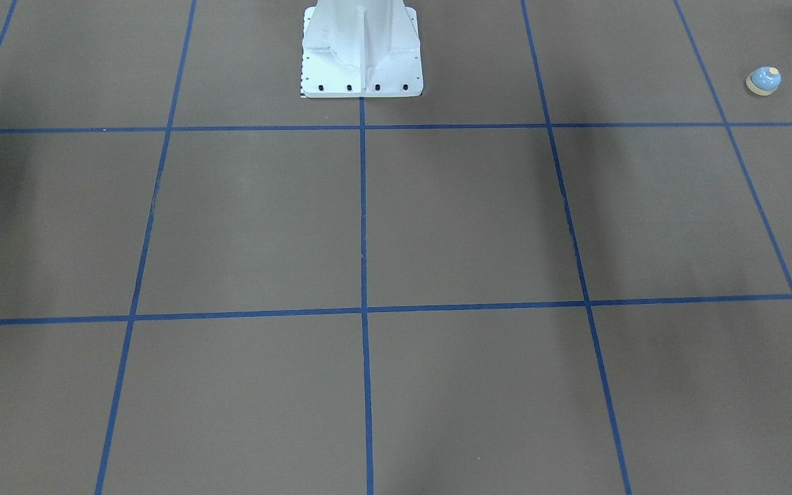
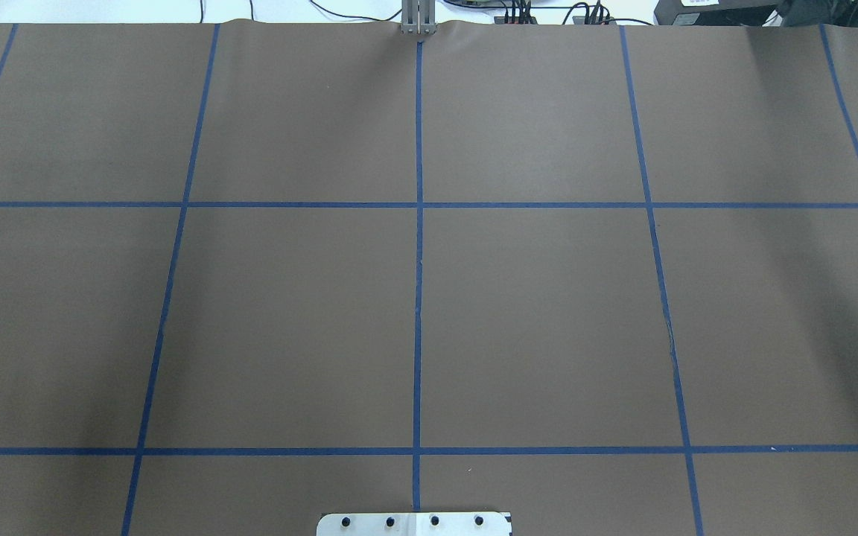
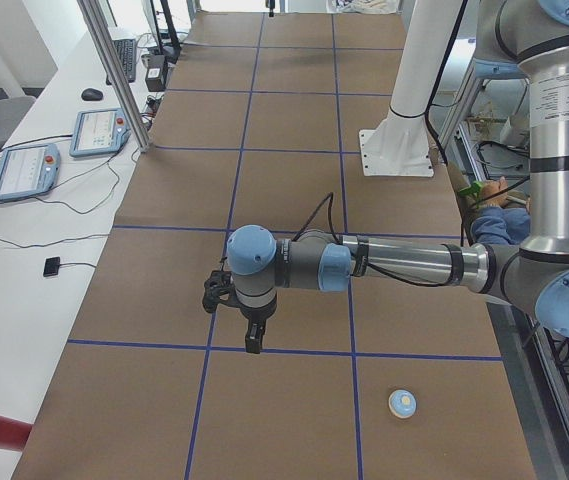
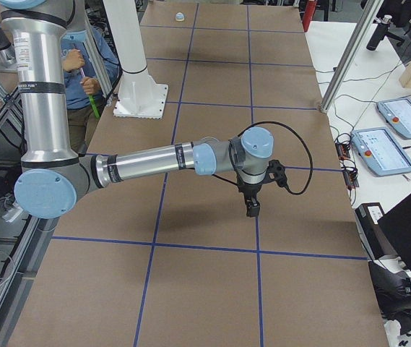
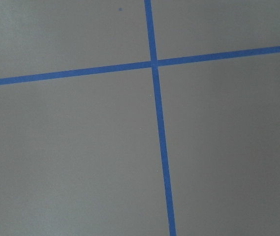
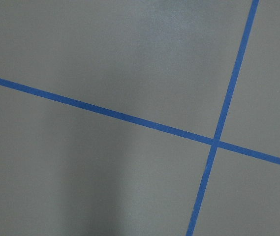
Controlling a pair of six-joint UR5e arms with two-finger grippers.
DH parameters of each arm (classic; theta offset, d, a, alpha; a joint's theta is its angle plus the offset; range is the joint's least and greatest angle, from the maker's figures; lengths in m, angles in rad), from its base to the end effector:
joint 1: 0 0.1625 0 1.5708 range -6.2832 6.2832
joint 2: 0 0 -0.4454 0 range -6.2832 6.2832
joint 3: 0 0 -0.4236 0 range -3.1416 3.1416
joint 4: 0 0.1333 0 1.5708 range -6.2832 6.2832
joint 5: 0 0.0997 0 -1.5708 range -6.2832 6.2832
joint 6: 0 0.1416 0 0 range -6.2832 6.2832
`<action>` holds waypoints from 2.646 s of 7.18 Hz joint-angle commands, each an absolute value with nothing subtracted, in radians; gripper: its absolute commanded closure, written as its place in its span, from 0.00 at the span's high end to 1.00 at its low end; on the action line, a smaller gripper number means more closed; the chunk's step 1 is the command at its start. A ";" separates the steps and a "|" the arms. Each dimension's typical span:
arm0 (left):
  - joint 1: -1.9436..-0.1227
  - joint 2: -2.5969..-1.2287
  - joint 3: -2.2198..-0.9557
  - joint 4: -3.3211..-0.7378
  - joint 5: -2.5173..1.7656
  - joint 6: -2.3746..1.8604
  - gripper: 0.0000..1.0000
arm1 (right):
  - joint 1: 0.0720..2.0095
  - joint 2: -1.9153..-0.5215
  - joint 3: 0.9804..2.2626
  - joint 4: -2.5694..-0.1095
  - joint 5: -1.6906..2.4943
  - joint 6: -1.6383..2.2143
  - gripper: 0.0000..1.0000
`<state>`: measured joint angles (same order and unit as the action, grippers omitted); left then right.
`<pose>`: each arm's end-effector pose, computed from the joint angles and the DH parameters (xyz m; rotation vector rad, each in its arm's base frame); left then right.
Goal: Place and press bell with both arms
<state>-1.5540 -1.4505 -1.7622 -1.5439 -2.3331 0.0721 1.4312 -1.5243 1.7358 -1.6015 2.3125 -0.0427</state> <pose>-0.0276 -0.4737 0.6725 0.0631 0.7611 0.1014 -0.0395 -0.5516 0.6033 0.1367 -0.7489 -0.2405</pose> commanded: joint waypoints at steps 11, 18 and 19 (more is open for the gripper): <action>-1.555 -1.391 -1.772 -1.562 -2.338 0.074 1.00 | 1.486 -1.595 1.743 -1.601 2.385 -0.046 1.00; -1.552 -1.361 -1.743 -1.571 -2.344 0.080 1.00 | 1.482 -1.601 1.729 -1.603 2.396 -0.044 1.00; -1.551 -1.323 -1.724 -1.575 -2.370 0.072 1.00 | 1.480 -1.603 1.730 -1.603 2.414 -0.049 1.00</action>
<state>-1.5528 -1.3574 -1.7488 -1.5702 -2.3478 0.0774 1.4827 -1.5997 1.7341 -1.6026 2.3987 -0.0456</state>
